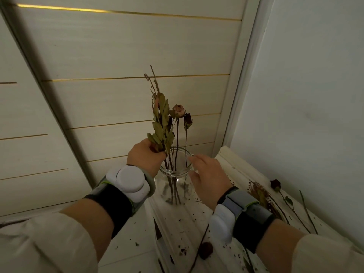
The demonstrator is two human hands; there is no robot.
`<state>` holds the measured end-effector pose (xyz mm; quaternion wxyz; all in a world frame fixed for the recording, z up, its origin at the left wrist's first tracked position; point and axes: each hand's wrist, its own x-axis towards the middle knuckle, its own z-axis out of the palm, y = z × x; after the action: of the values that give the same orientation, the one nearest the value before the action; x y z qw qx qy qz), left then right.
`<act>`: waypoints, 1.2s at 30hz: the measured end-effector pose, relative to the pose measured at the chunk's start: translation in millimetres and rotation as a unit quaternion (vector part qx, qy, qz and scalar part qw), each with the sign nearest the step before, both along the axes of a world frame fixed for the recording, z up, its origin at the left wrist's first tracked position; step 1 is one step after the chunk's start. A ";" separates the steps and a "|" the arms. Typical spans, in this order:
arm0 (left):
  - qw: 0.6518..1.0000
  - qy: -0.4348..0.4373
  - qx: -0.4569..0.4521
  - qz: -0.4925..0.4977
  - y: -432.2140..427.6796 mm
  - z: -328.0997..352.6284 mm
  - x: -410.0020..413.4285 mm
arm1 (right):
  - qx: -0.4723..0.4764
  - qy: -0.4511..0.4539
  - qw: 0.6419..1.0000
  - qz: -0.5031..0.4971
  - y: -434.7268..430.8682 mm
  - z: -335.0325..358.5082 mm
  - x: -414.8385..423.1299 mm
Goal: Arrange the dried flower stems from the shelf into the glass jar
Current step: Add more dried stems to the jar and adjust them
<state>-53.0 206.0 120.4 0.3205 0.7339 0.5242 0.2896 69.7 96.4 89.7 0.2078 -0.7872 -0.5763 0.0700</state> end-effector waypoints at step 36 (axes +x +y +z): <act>0.999 0.023 -0.023 0.001 5.7 -29.7 -0.4 | -0.004 0.065 0.997 -0.052 22.6 11.9 8.1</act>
<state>-53.4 211.8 90.7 0.3247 0.7325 0.5384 0.2610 77.9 119.0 101.6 0.2451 -0.8108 -0.5195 0.1120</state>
